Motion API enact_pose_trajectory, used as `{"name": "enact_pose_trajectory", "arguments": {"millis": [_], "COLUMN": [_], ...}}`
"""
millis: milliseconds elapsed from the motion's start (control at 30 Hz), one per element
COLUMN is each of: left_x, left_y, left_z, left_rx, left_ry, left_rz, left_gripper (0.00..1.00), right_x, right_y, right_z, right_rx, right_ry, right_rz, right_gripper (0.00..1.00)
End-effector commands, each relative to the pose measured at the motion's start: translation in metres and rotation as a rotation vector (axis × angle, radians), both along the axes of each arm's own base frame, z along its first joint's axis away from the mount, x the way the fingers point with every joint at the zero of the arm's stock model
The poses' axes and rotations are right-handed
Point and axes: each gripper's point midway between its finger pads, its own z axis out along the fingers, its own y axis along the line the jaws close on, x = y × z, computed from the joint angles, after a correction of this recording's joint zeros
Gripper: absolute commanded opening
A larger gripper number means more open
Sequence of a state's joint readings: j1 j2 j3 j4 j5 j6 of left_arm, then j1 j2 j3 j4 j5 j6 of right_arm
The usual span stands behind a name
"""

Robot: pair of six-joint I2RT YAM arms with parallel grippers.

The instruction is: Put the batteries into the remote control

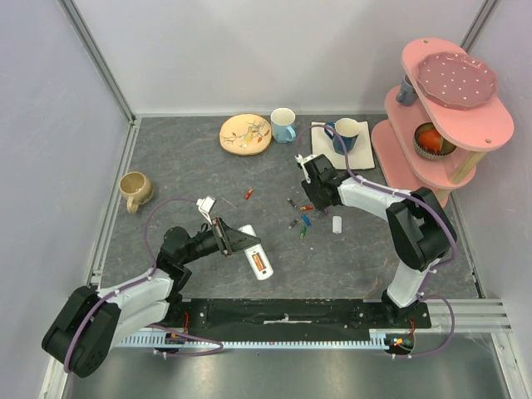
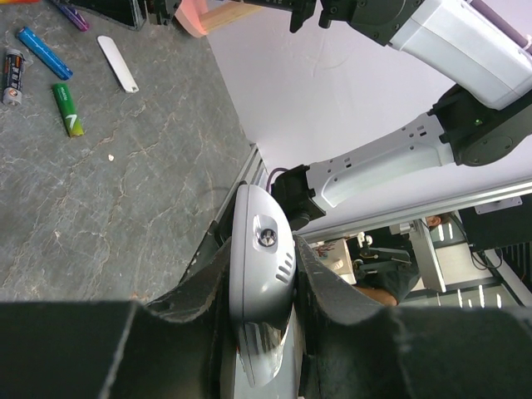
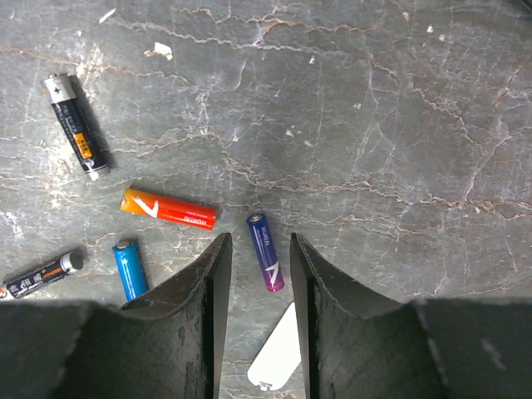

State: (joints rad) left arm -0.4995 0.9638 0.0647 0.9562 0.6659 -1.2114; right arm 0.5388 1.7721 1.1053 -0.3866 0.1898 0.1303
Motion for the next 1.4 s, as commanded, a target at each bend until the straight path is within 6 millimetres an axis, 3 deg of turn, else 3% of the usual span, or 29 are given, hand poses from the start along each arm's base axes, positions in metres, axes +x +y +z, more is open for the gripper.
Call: {"name": "enact_pose_trajectory", "arguments": {"millis": [0, 600, 1033, 1133, 1200, 1300, 1367], "left_x": [0.000, 0.000, 0.001, 0.001, 0.002, 0.004, 0.006], "left_y": [-0.002, -0.002, -0.002, -0.003, -0.002, -0.003, -0.004], "left_z": [0.017, 0.014, 0.014, 0.015, 0.018, 0.021, 0.022], "left_rx": [-0.023, -0.019, -0.020, -0.022, -0.033, -0.048, -0.052], "left_ry": [-0.102, -0.099, -0.098, -0.097, -0.107, -0.105, -0.097], "left_rz": [-0.021, -0.021, -0.018, -0.019, -0.017, -0.009, -0.004], "left_gripper": [0.02, 0.02, 0.02, 0.02, 0.02, 0.02, 0.02], "right_x": [0.010, 0.000, -0.010, -0.013, -0.014, -0.016, -0.016], "right_y": [-0.003, -0.002, -0.005, -0.005, -0.004, -0.002, -0.002], "right_z": [-0.001, -0.019, -0.028, -0.030, -0.028, -0.014, 0.006], "right_rx": [0.017, 0.081, 0.083, 0.089, 0.104, 0.150, 0.192], "right_ry": [-0.023, 0.037, 0.074, 0.087, 0.088, 0.058, 0.009], "right_rz": [-0.016, -0.022, -0.051, -0.061, -0.081, -0.118, -0.136], "right_gripper": [0.41, 0.37, 0.24, 0.18, 0.01, 0.00, 0.00]}}
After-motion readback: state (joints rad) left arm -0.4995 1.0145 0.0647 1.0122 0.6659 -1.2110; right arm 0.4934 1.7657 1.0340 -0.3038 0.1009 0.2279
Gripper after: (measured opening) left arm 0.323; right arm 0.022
